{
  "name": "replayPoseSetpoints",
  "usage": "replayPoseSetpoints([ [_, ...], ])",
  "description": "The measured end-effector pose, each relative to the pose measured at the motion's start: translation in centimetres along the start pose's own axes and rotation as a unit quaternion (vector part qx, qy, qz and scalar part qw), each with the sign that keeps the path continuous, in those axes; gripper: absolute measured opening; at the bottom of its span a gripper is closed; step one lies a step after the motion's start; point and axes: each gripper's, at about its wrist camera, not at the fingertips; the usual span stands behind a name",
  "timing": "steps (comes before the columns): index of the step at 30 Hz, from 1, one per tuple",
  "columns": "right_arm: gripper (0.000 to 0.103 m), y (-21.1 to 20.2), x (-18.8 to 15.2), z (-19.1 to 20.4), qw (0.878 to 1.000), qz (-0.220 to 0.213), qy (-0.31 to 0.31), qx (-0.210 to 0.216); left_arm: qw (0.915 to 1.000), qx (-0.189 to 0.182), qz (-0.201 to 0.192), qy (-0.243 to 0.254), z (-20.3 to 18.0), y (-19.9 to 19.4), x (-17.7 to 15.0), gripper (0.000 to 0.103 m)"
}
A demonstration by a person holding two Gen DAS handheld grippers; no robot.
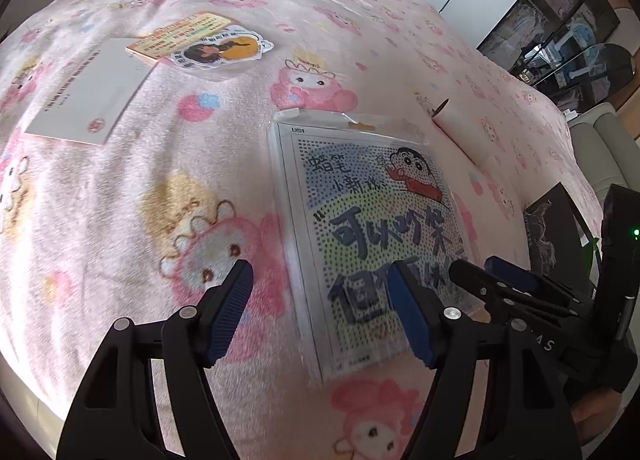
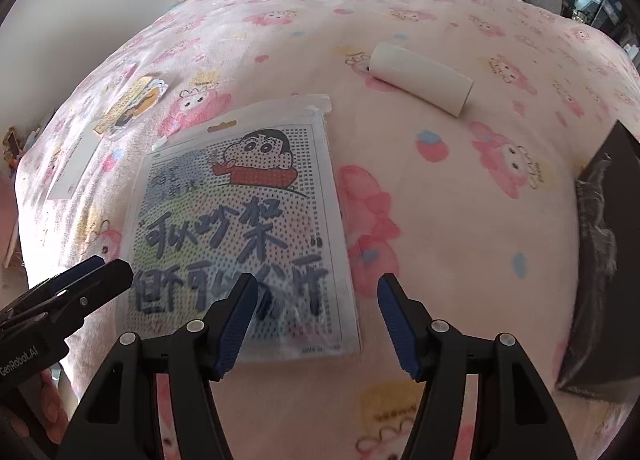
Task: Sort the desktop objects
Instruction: 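Close the left tool fingers on the Shin-chan bead-art packet edge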
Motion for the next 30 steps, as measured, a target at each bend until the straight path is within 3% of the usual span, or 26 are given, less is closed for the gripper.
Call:
replayPoseSetpoints([
  [14, 0.069, 2.8, 0.9, -1.1, 0.994, 0.004, 0.018, 0.108, 0.9997, -0.017, 0.016, 0.007, -1.0, 3.2, 0.2, 0.069],
  [26, 0.063, -1.2, -0.8, -1.0, 0.994, -0.023, 0.021, 0.107, 0.9986, -0.050, 0.012, 0.005, -1.8, 0.2, -0.2, 0.065],
  [30, 0.063, -2.5, -2.9, -1.6, 0.994, -0.013, 0.029, 0.105, 0.9974, -0.061, 0.033, 0.016, -2.3, -0.5, -1.9, 0.065],
])
Point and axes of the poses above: each gripper's, at about its wrist camera, not at the fingertips, and y roughly the way its jaws point, z to its left, x to its top, and after that the axes turned 11 degrees about -y, right-handed
